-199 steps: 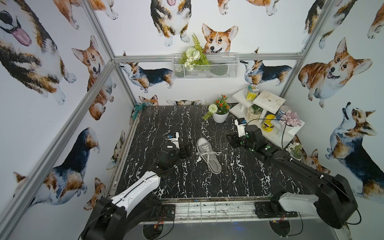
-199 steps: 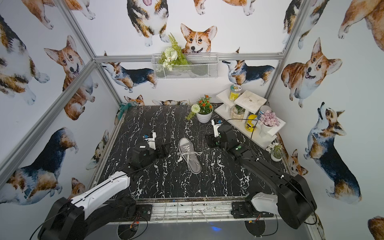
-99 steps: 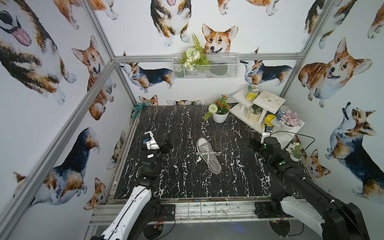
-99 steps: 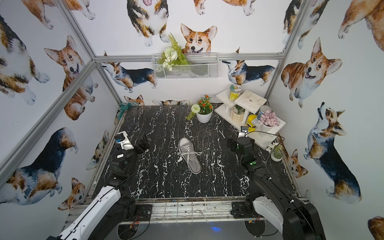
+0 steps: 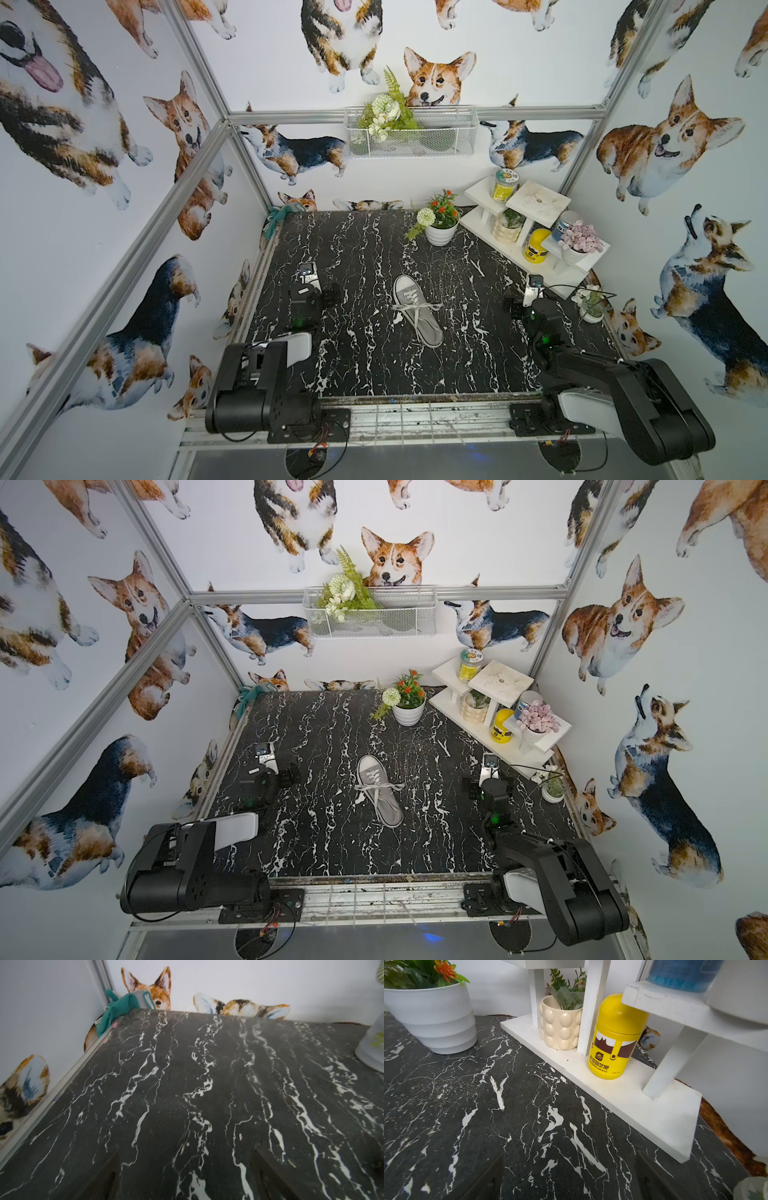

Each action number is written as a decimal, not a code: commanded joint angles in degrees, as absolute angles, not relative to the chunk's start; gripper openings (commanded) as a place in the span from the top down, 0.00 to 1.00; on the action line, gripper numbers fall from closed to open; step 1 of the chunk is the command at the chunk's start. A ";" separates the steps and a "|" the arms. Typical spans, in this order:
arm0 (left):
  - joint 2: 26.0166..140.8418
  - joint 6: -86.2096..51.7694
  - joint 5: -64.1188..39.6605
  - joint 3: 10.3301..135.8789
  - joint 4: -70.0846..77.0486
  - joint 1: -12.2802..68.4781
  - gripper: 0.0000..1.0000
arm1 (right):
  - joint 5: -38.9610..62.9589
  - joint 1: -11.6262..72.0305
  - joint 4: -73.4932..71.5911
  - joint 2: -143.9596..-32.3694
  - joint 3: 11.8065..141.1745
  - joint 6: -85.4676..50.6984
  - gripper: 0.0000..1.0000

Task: Tie the shoes
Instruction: Reset both arms

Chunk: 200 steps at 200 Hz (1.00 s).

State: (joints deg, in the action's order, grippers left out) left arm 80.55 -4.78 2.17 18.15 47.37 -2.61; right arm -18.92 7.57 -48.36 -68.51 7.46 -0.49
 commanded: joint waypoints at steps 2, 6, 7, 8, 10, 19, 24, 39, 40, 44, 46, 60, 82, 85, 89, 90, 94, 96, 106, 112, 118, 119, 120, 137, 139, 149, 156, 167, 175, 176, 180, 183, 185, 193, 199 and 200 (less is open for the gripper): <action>83.85 -2.79 -0.94 16.82 60.73 -2.88 0.00 | -12.98 5.16 -65.42 -70.66 6.03 1.18 0.00; 84.97 -3.08 -0.97 16.91 61.19 -2.96 0.00 | -12.64 4.63 -66.60 -71.14 5.86 0.67 0.00; 85.24 -3.08 -1.01 16.98 61.36 -3.02 0.00 | -12.52 4.51 -66.79 -71.25 5.88 0.56 0.00; 85.38 -3.03 -1.12 17.02 61.44 -3.05 0.00 | -12.32 4.45 -66.88 -71.44 5.79 0.45 0.00; 86.05 -2.93 -1.29 16.98 62.47 -3.11 0.00 | -11.85 3.99 -67.43 -71.74 5.71 0.14 0.00; 87.39 -1.77 -1.87 16.91 63.96 -2.69 0.00 | -10.07 2.26 -69.70 -73.34 5.20 -1.60 0.00; 87.32 -1.61 -1.56 17.21 63.20 -2.23 0.00 | -9.16 1.52 -71.13 -74.47 4.94 -2.11 0.00; 87.70 -1.12 -1.71 17.58 62.90 -2.11 0.00 | -7.74 0.68 -75.76 -78.33 4.29 -2.40 0.00; 87.71 -1.04 -1.73 17.62 62.78 -2.06 0.00 | -7.65 0.65 -75.93 -78.58 4.30 -2.34 0.00; 87.80 -0.83 -1.76 17.79 62.44 -1.88 0.00 | -7.17 0.70 -76.44 -79.59 4.43 -2.16 0.00; 87.87 -0.56 -1.65 17.87 62.28 -1.70 0.00 | -7.02 0.68 -76.66 -80.08 4.47 -2.14 0.00; 88.87 0.14 -0.35 17.25 64.08 -0.31 0.00 | -6.84 0.72 -79.75 -83.48 5.04 -1.81 0.00; 89.44 0.04 -0.20 15.70 67.33 -0.39 0.00 | -7.86 0.58 -71.27 -82.49 8.30 -2.71 0.00; 89.85 0.07 -0.21 15.66 68.15 -0.43 0.00 | -7.83 0.51 -72.46 -82.86 8.08 -2.65 0.00; 90.11 0.12 -0.18 15.56 68.94 -0.42 0.00 | -7.74 0.38 -74.07 -83.40 7.78 -2.57 0.00; 90.05 0.10 -0.18 15.56 68.84 -0.43 0.00 | -7.74 0.41 -74.39 -83.49 7.71 -2.56 0.00; 89.66 0.09 -0.16 15.75 67.80 -0.39 0.00 | -7.73 0.43 -74.89 -83.58 7.57 -2.55 0.00; 89.58 0.09 -0.17 15.80 67.47 -0.41 0.00 | -7.73 0.39 -74.66 -83.49 7.60 -2.51 0.00; 89.85 0.09 0.34 15.32 69.01 -0.35 0.00 | -7.81 0.40 -72.29 -82.43 7.99 -2.61 0.00; 89.46 0.00 0.36 15.31 68.35 -0.35 0.00 | -7.74 0.38 -72.17 -82.27 7.81 -2.61 0.00; 89.51 0.00 0.44 15.38 68.23 -0.35 0.00 | -7.61 0.37 -72.81 -82.58 7.74 -2.41 0.00; 89.54 0.00 0.48 15.42 68.35 -0.30 0.00 | -7.63 0.36 -72.84 -82.64 7.78 -2.39 0.00; 89.64 0.00 0.51 15.40 68.45 -0.33 0.00 | -7.59 0.40 -72.85 -82.76 7.84 -2.47 0.00; 89.59 0.00 0.51 15.40 68.30 -0.26 0.00 | -7.57 0.37 -73.07 -82.87 7.83 -2.48 0.00; 89.70 0.00 0.57 15.45 68.65 -0.22 0.00 | -7.56 0.42 -72.94 -82.79 7.93 -2.51 0.00; 89.57 0.00 0.51 15.39 68.24 -0.25 0.00 | -7.51 0.42 -73.00 -82.68 7.72 -2.43 0.00; 89.64 0.00 0.59 15.40 68.54 -0.23 0.00 | -7.30 0.48 -73.93 -82.54 7.26 -2.57 0.00; 89.57 0.00 0.53 15.43 68.23 -0.26 0.00 | -7.10 0.80 -74.93 -82.29 6.55 -2.42 0.00; 89.71 0.00 0.62 15.42 68.67 -0.24 0.00 | -6.41 1.05 -74.97 -82.22 6.42 -1.61 0.00; 89.72 0.00 0.62 15.40 68.65 -0.25 0.00 | -6.24 1.05 -74.93 -82.24 6.46 -1.51 0.00; 89.69 0.00 0.57 15.44 68.56 -0.25 0.00 | -5.58 1.08 -74.72 -82.26 6.64 -1.11 0.00; 89.59 0.00 0.53 15.41 68.35 -0.26 0.00 | -5.40 1.08 -74.41 -82.41 6.91 -0.91 0.00; 89.57 0.00 0.57 15.43 68.30 -0.26 0.00 | -5.24 1.10 -74.22 -82.43 6.98 -0.80 0.00; 89.73 0.00 0.53 15.39 68.63 -0.20 0.00 | -4.96 1.13 -73.82 -82.61 7.29 -0.60 0.00; 89.65 0.00 0.53 15.41 68.47 -0.23 0.00 | -4.96 1.06 -74.06 -82.78 7.21 -0.57 0.00; 89.65 0.00 0.53 15.39 68.47 -0.25 0.00 | -4.98 1.10 -74.12 -82.79 7.21 -0.55 0.00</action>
